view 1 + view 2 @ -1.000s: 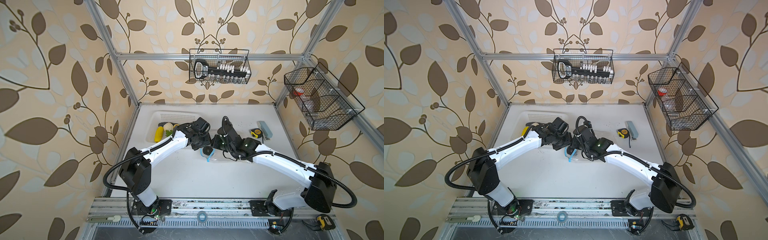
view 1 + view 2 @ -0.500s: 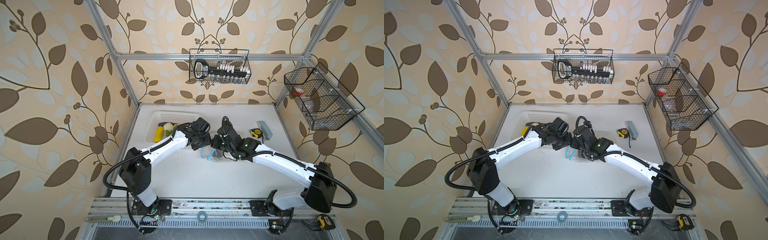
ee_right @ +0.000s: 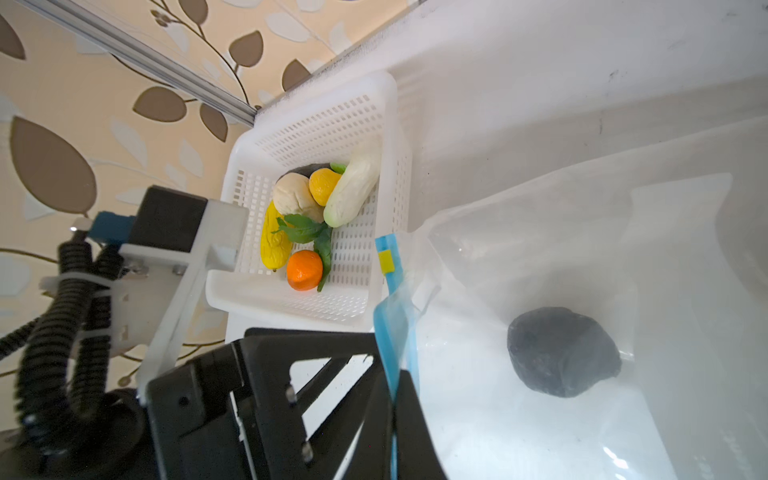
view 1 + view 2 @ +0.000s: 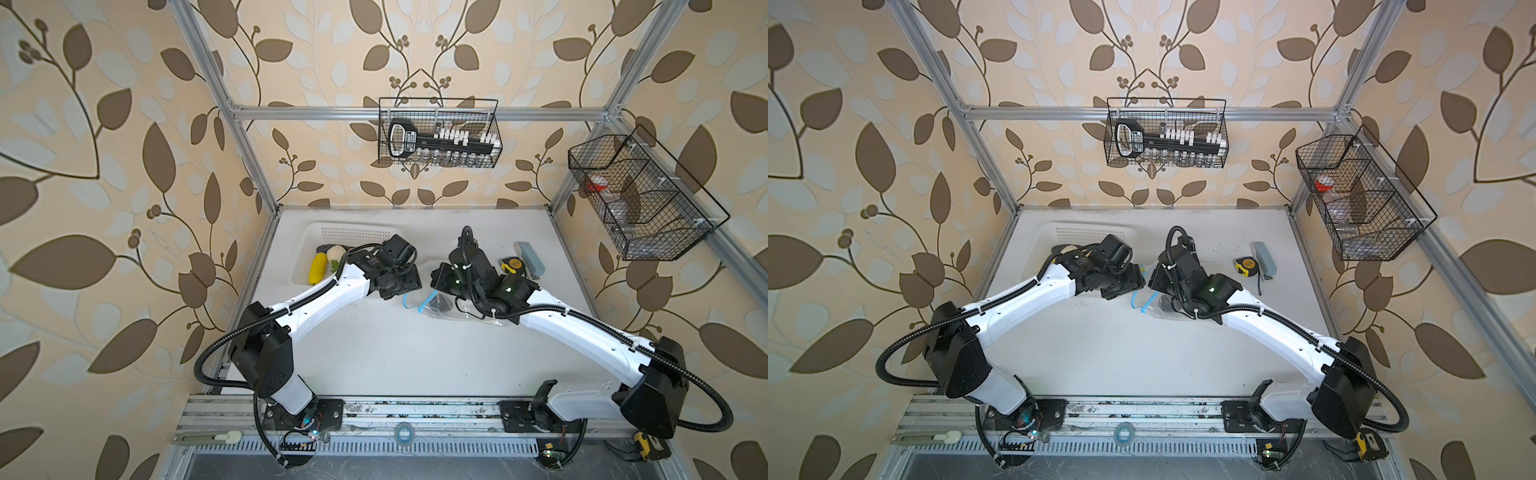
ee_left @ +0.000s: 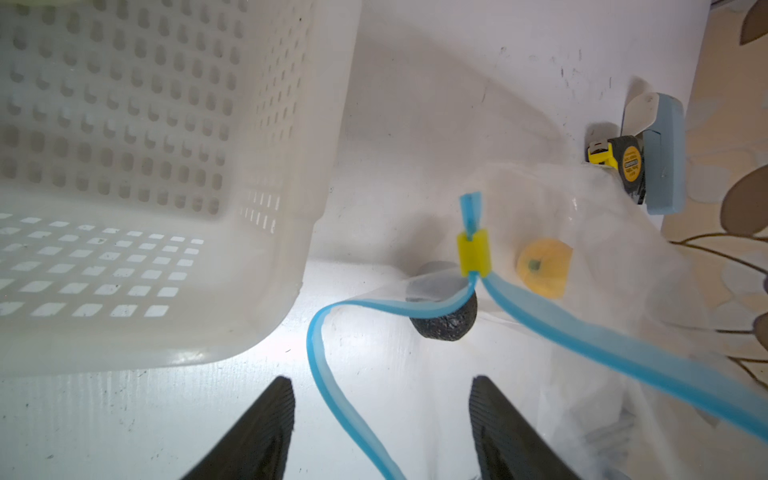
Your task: Place the food in the zip-top bag and seal the zipper
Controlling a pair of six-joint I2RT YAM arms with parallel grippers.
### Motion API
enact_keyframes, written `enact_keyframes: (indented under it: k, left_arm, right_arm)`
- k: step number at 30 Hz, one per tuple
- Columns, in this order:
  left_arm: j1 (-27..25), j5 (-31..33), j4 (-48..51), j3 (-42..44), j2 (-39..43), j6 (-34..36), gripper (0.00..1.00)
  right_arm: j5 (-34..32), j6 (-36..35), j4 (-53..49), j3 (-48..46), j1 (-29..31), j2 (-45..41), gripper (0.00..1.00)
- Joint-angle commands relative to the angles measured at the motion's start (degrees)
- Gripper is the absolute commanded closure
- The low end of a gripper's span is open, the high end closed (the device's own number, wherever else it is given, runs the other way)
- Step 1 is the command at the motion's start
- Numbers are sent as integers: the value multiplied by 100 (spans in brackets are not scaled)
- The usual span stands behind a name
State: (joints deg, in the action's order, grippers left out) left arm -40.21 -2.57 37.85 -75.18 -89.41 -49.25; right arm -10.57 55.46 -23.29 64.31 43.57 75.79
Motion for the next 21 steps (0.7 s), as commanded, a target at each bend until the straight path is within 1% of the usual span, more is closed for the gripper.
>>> enact_keyframes:
  k: [1, 6, 9, 16, 21]
  left_arm:
    - [-52, 134, -25, 137, 348, 283, 32]
    - [-35, 53, -234, 369, 459, 459, 34]
    - [-31, -68, -399, 463, 429, 483, 38]
    - [-33, -430, -744, 521, 250, 474, 50]
    - [-7, -557, -853, 513, 205, 426, 61]
  right_arm:
    - [54, 2, -127, 204, -106, -210, 100]
    - [77, -44, -184, 212, -216, -398, 100]
    - [131, -44, -194, 212, -272, -478, 100]
    - [173, -44, -194, 211, -320, -613, 100]
    - [213, -27, -202, 196, -330, -679, 100]
